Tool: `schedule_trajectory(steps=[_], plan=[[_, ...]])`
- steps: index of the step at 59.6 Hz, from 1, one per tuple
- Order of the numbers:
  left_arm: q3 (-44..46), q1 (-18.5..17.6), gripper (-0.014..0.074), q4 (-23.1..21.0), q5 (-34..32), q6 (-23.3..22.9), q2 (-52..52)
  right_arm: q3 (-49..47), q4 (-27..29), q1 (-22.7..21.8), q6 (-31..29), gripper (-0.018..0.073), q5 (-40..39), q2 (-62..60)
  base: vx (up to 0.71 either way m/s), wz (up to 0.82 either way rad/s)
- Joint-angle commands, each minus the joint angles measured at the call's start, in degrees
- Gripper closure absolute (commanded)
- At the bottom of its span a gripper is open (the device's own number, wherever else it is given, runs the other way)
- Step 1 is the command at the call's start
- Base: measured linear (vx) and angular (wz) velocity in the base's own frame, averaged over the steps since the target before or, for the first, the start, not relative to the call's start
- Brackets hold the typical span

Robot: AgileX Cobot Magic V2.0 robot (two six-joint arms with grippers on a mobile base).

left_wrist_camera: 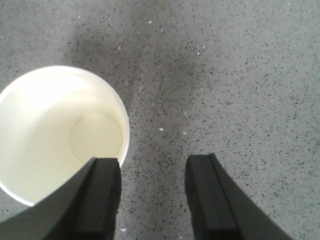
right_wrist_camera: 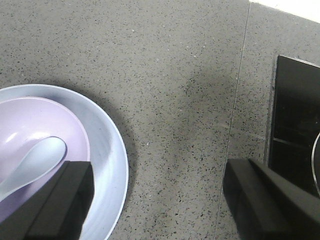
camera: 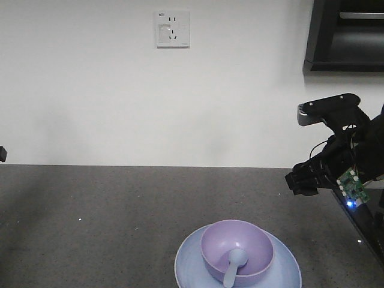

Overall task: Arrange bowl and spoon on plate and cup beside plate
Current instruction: 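Lower the left gripper onto the brown paper cup and grasp it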

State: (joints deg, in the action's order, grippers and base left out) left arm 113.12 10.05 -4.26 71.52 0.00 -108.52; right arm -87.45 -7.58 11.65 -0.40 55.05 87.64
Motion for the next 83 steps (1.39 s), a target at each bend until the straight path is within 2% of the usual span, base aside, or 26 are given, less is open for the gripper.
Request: schedule_trajectory(steps=[1,35,51,58,64,71,83], plan=[[1.4,0.1,0.0171,1.3,-3.4,0.0,2.9,-2.0,-0.6,-0.2,-0.6,-0.0029,-2.8,-2.2,0.00,0.00],[1.4,2.2,0.0185,1.3,-5.7,2.6,-2.5,-2.0,0.1,-0.2,-1.0,-0.0029,-2.7,-2.2,0.00,0.00],[1.4,2.2,0.0311,0.0,-4.5,4.0,-5.1,-2.0,0.1,-0.2,-1.1,-0.0029,-2.9,-2.2,0.00,0.00],[1.4,2.2,0.0440,-0.9,-4.3,4.0,-5.8,-2.0,0.1,-0.2,-1.3,-0.0029,-2.8,-2.2,0.00,0.00],[1.5,2.2,0.0608,-1.3,-4.3,4.4,-5.8,-2.0,0.1,-0.2,-1.3,-0.0029,-2.8,-2.2,0.00,0.00],[1.6,2.2,0.0603,-2.2,-2.7,4.3,-5.2,-2.0,0.1,-0.2,-1.3,-0.0029,-2.8,-2.2,0.00,0.00],[3.4,0.8,0.0596,-9.8,0.3,5.3,-2.8,-2.0,0.2,-0.2,-1.3,-0.0027,-2.8,-2.2,0.00,0.00]])
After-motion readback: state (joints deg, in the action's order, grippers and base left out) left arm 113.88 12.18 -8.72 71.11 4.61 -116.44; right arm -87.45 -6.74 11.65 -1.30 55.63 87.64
